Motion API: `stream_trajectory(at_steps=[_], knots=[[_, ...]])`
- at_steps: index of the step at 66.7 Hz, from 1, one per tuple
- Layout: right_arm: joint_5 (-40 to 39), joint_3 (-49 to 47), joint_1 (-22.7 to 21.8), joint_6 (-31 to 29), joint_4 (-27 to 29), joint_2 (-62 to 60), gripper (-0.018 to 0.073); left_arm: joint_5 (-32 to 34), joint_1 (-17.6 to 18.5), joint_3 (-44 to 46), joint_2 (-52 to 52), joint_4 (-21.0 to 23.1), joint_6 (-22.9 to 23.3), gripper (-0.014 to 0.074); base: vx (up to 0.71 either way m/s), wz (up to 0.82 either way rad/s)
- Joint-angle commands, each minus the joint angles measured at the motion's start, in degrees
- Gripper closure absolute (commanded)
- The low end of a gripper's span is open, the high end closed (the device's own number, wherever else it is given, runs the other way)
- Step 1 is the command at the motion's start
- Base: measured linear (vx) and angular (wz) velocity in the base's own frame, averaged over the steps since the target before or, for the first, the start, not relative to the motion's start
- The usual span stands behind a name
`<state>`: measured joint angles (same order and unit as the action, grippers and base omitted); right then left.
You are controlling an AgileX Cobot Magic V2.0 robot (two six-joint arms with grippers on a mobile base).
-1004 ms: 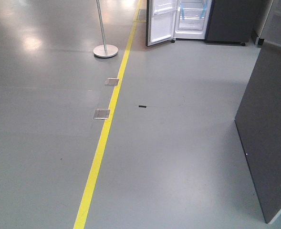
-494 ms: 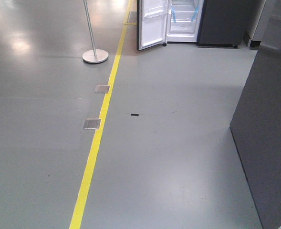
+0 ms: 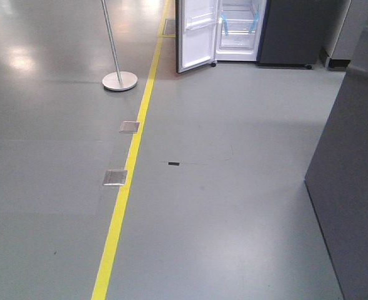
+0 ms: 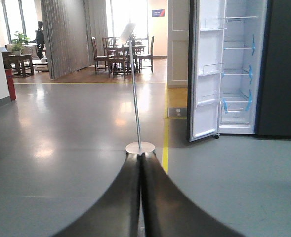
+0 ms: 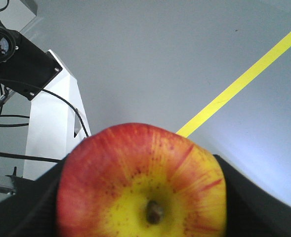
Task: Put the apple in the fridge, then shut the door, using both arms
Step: 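Drive the base toward the open refrigerator holding the apple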
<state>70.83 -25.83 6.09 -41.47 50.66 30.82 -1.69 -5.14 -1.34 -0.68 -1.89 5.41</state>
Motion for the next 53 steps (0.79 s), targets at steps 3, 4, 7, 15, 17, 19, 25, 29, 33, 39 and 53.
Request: stream_trajectory(at_steps=[3, 4, 7, 15, 17, 19, 25, 29, 33, 39, 53], knots=[[-0.5, -1.5, 0.1, -0.5, 3.9, 0.1, 0.0429, 4.5, 0.4, 1.0, -0.8, 0.2, 0.3, 0.0603, 0.24, 0.05], [-0.5, -1.5, 0.1, -0.5, 3.9, 0.1, 0.0429, 4.5, 0.4, 1.0, -0.8, 0.2, 0.3, 0.0603, 0.24, 0.05], [-0.5, -1.5, 0.1, -0.5, 3.9, 0.1, 0.0429, 4.5, 0.4, 1.0, -0.8, 0.2, 0.3, 0.0603, 0.24, 0.05], [-0.5, -1.5, 0.1, -0.5, 3.9, 0.1, 0.0429, 4.5, 0.4, 1.0, -0.8, 0.2, 0.3, 0.0603, 0.24, 0.04], [-0.5, -1.5, 0.1, -0.5, 3.9, 0.1, 0.0429, 4.5, 0.4, 1.0, -0.8, 0.2, 0.3, 0.0603, 0.25, 0.03], [-0.5, -1.5, 0.1, -0.5, 3.9, 0.1, 0.0429, 4.5, 0.4, 1.0, -0.8, 0.2, 0.3, 0.0603, 0.25, 0.02], [-0.5, -1.5, 0.1, -0.5, 3.9, 0.1, 0.0429, 4.5, 0.4, 1.0, -0.8, 0.2, 0.3, 0.0603, 0.26, 0.01], [-0.5, -1.5, 0.1, -0.5, 3.9, 0.1, 0.0429, 4.5, 0.4, 1.0, -0.8, 0.2, 0.3, 0.0603, 0.27, -0.01], [-0.5, -1.5, 0.1, -0.5, 3.9, 0.1, 0.0429, 4.5, 0.4, 1.0, -0.8, 0.2, 0.3, 0.0603, 0.27, -0.02], [-0.5, -1.5, 0.1, -0.5, 3.9, 0.1, 0.0429, 4.5, 0.4, 1.0, -0.8, 0.2, 0.3, 0.0603, 0.28, -0.02], [-0.5, -1.5, 0.1, -0.5, 3.9, 0.1, 0.0429, 4.5, 0.4, 1.0, -0.8, 0.2, 0.3, 0.0603, 0.29, -0.03]])
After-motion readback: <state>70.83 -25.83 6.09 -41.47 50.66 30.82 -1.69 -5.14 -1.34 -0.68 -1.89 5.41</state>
